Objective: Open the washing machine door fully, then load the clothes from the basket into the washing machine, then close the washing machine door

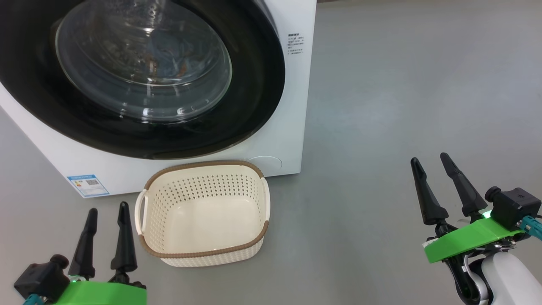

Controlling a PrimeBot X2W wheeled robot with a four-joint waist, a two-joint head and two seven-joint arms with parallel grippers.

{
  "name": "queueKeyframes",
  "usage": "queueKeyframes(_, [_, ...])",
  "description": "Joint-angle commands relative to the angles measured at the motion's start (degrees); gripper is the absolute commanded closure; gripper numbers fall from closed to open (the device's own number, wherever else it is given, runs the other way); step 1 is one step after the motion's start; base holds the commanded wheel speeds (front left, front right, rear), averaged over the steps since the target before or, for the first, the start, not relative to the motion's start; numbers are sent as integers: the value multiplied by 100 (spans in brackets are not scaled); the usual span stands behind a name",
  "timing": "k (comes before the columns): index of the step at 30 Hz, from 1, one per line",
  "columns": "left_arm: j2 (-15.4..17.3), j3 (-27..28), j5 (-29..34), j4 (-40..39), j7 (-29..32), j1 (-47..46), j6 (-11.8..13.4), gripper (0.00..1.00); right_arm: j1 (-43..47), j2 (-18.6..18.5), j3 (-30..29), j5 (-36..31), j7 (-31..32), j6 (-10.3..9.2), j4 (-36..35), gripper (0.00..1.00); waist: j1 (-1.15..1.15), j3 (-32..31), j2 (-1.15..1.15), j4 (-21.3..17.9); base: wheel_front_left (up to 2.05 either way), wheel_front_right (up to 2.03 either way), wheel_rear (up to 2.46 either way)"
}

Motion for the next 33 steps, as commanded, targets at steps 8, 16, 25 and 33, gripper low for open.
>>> queueKeyframes(8, [65, 142, -28, -172, -37, -14, 46, 0, -20, -36, 46, -69, -45, 0, -71, 0, 0, -14, 0, 42, 0, 0, 0])
queueKeyframes(16, [81, 134, -49, -170, -37, -21, 50, 0, -37, -1, 45, -69, -45, 0, -16, 0, 0, 0, 0, 105, 0, 0, 0])
queueKeyframes(25, [96, 89, -90, -154, -37, -45, 40, 0, -48, 11, 20, -72, -45, 0, 12, 0, 0, 18, 0, 144, 0, 0, 0])
queueKeyframes(33, [140, 69, -105, -134, -37, -38, 40, 0, -68, 39, 24, -82, -45, 0, 52, 0, 0, 21, 0, 124, 0, 0, 0])
